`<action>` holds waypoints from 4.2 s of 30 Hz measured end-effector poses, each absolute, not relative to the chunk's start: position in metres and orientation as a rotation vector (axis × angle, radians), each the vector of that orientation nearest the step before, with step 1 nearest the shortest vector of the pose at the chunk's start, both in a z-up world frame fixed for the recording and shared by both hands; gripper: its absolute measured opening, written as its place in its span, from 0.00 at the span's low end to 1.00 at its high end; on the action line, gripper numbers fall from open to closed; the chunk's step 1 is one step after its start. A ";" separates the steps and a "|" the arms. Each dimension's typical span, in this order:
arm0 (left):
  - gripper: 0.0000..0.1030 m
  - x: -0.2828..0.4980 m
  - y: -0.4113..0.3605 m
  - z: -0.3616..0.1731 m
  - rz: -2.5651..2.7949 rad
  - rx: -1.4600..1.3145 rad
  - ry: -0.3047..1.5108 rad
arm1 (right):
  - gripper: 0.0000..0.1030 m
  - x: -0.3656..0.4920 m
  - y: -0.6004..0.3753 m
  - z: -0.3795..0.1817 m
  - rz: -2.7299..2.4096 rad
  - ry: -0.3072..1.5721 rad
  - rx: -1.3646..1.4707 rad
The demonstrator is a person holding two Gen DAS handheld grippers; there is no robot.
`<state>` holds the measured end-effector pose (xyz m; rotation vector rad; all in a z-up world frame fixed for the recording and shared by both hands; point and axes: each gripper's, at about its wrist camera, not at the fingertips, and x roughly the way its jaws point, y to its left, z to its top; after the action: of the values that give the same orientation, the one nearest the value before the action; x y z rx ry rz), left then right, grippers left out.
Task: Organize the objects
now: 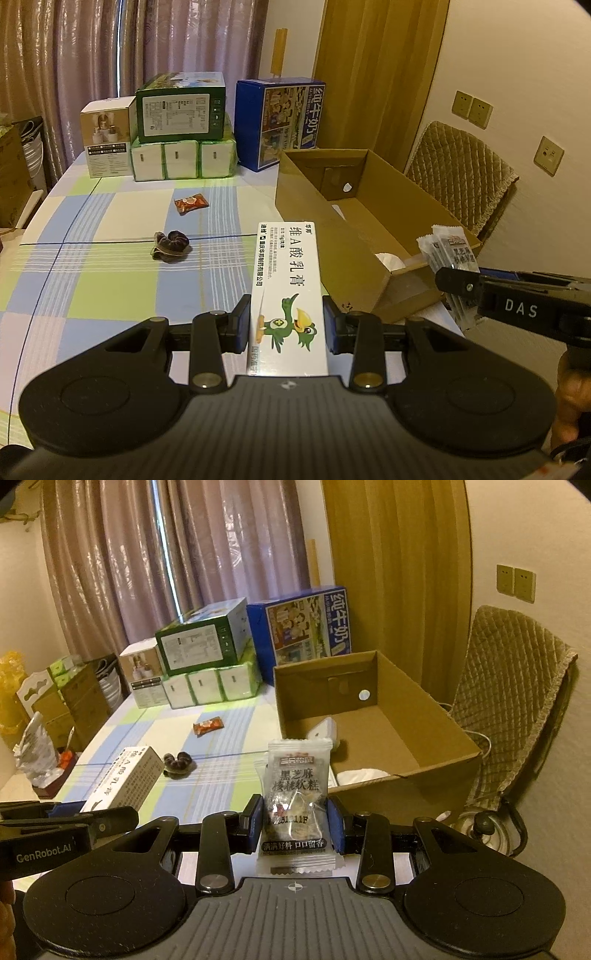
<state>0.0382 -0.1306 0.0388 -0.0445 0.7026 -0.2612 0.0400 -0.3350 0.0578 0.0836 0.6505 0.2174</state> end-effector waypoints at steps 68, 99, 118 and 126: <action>0.32 0.200 -0.272 0.046 -0.400 -0.035 0.735 | 0.33 0.182 -0.446 0.066 0.129 0.649 0.084; 0.47 0.177 -0.201 0.033 -0.293 -0.102 0.744 | 0.67 0.194 -0.432 0.064 0.181 0.598 0.156; 0.78 0.100 -0.134 0.055 -0.236 -0.101 0.699 | 0.87 0.087 -0.413 0.090 0.156 0.593 0.199; 0.88 0.065 -0.087 0.061 -0.165 -0.108 0.676 | 0.98 0.053 -0.377 0.096 0.191 0.583 0.170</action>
<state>0.0654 -0.0874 0.0608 -0.1076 0.6765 -0.1650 0.0527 -0.3774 0.0963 0.1702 0.5830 0.1912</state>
